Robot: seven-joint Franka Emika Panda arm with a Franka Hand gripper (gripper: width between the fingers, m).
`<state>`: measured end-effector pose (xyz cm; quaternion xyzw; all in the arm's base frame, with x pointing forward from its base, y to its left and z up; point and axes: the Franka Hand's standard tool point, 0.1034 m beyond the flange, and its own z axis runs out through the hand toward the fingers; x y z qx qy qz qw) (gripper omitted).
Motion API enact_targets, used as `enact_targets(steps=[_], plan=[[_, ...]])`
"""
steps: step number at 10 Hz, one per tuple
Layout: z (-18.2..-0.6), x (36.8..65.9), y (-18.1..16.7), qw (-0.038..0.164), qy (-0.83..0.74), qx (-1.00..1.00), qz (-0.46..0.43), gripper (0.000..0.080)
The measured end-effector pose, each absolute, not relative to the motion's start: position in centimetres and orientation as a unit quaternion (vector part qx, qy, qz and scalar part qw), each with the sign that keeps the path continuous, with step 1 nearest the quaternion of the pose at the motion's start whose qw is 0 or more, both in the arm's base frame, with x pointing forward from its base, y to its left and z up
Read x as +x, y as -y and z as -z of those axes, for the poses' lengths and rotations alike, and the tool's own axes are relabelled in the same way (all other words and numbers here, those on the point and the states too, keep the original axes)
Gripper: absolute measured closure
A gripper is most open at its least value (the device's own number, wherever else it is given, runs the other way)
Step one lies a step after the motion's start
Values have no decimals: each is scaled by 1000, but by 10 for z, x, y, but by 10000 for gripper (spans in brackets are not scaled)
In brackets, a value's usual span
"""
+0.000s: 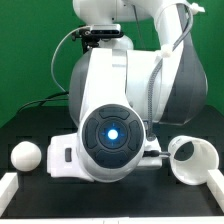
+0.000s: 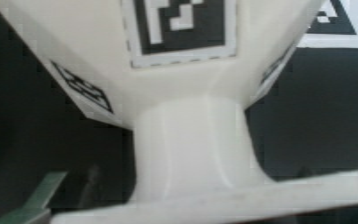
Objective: Assemble lamp
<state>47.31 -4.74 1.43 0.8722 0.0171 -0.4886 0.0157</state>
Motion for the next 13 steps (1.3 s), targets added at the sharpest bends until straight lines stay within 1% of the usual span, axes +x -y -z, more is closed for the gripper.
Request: enact_targets(steps=[2, 3, 4, 5, 6, 7, 8, 9, 10, 11, 12, 13], plan=[[-47, 493, 31, -8, -12, 873, 487, 269], [-66, 506, 24, -19, -10, 883, 469, 269], [-86, 515, 24, -26, -9, 890, 454, 269], [-99, 528, 30, -26, -12, 905, 424, 269], [-95, 543, 31, -21, -20, 933, 360, 269], [-96, 538, 30, -21, -20, 940, 340, 269], [-96, 545, 32, -18, -20, 955, 297, 269], [-96, 547, 32, -17, -20, 962, 273, 269], [-99, 556, 29, -23, -8, 973, 230, 269], [-118, 569, 13, -65, 29, 979, 193, 269], [-130, 588, 5, -88, 55, 986, 128, 269], [-133, 597, -3, -101, 81, 990, 59, 269]])
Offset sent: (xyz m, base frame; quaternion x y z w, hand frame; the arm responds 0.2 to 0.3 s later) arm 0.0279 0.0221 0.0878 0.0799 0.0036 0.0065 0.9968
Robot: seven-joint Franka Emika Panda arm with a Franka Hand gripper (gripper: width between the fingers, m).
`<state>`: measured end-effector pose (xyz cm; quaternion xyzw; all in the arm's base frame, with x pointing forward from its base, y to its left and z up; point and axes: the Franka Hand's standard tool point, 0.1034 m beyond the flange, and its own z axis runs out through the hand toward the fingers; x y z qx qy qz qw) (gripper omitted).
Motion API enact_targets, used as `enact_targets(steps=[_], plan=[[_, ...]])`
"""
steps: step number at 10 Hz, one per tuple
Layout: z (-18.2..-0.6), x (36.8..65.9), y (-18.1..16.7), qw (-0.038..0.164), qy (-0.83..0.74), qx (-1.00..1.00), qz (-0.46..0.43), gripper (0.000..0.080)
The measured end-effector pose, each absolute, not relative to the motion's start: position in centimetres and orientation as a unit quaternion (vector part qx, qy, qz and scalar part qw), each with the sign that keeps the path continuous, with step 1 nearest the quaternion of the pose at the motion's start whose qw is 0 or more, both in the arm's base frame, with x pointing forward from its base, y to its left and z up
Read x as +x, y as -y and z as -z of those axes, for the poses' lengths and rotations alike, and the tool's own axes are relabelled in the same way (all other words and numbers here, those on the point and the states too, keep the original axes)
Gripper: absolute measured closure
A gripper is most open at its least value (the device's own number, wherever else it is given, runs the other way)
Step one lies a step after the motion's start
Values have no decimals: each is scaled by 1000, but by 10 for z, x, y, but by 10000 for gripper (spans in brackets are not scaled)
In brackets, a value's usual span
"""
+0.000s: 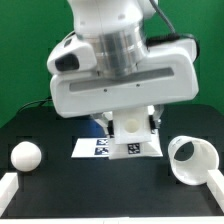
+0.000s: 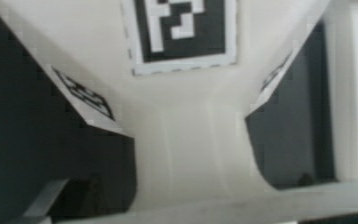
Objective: Assemble lamp
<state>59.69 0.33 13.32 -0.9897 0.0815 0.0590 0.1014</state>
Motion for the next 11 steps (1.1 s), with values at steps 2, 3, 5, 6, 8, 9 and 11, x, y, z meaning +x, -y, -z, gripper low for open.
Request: enact_targets(steps=[2, 3, 5, 6, 8, 9, 11], plan=[[-135, 603, -9, 81, -100, -991, 35, 269], [-133, 602, -7, 74, -100, -990, 61, 269], [-133, 610, -5, 58, -103, -985, 127, 269], [-131, 611, -14, 48, -98, -978, 176, 269], [-126, 619, -25, 31, -91, -958, 270, 269], [-123, 623, -37, 26, -93, -943, 317, 269], [-97, 612, -48, 25, -93, -950, 298, 269]])
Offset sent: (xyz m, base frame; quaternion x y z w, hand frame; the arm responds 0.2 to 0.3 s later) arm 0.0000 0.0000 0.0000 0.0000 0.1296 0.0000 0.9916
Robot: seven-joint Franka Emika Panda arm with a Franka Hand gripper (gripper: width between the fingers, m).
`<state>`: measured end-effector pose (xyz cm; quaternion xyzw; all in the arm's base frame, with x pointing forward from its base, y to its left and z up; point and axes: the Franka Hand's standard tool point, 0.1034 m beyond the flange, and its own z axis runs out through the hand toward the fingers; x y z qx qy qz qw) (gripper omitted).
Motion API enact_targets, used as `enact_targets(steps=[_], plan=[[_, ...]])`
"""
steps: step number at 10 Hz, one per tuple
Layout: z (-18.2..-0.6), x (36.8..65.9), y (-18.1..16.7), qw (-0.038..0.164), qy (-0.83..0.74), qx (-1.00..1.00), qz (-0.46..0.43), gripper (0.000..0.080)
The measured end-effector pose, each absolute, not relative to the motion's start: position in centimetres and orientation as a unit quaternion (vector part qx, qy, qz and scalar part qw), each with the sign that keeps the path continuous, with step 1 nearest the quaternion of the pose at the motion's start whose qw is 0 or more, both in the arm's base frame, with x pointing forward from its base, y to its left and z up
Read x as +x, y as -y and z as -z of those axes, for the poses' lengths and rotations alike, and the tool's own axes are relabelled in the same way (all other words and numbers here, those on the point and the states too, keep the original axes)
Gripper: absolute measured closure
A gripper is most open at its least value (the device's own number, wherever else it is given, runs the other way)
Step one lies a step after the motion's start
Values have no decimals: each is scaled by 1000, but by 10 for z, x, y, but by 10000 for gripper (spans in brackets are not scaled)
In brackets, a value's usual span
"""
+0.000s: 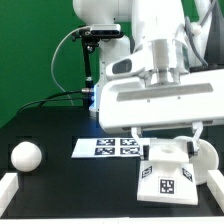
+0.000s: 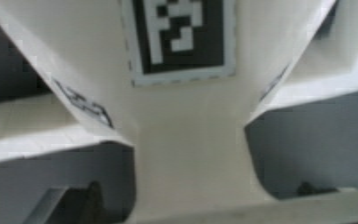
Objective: Assemble lamp
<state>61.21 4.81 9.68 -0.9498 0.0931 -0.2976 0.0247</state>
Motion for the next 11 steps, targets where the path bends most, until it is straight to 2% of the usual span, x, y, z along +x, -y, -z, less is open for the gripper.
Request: enact_targets(steps=[3, 8, 11], plan=[[-96, 612, -49, 25, -93, -950, 298, 269], [-60, 608, -88, 29, -63, -957, 282, 269], [-59, 619, -92, 28, -64, -955, 289, 269]])
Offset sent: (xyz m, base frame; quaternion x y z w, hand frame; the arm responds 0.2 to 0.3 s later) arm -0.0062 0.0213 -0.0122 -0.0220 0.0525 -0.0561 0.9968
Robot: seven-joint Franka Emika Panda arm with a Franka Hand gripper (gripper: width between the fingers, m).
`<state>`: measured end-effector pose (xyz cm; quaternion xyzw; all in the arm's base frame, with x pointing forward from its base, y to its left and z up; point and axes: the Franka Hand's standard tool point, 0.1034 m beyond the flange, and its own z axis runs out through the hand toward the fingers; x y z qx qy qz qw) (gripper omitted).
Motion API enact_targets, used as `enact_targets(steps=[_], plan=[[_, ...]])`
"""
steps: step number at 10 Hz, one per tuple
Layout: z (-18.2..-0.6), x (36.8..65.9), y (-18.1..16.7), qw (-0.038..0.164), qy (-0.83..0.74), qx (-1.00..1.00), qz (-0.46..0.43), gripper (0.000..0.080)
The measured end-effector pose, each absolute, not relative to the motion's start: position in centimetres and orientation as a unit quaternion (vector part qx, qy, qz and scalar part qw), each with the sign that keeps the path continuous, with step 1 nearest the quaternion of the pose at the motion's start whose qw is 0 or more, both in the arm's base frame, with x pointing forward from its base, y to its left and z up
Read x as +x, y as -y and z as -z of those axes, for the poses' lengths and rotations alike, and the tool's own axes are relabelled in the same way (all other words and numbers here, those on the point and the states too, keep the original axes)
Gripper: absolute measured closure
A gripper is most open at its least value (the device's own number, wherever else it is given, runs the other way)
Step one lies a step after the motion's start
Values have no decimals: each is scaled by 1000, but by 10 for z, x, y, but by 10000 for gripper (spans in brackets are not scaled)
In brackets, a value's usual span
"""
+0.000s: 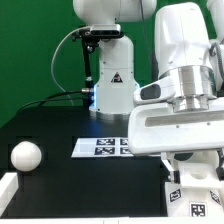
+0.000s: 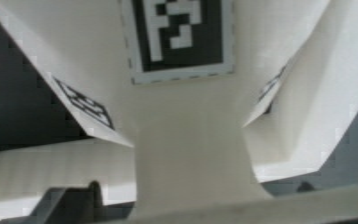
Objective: Assemble lamp
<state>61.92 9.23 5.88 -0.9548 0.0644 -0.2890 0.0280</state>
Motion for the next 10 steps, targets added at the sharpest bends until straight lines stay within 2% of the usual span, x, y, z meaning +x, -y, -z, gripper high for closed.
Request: enact_targets(steps=[2, 7, 8, 9, 10], plan=[[-59, 632, -90, 28, -69, -951, 300, 269], [-58, 632, -90, 30, -69, -953, 294, 269], [-58, 632, -90, 30, -69, -953, 293, 145], [-58, 632, -90, 30, -69, -953, 293, 145], [-58, 632, -90, 30, -69, -953, 293, 106]])
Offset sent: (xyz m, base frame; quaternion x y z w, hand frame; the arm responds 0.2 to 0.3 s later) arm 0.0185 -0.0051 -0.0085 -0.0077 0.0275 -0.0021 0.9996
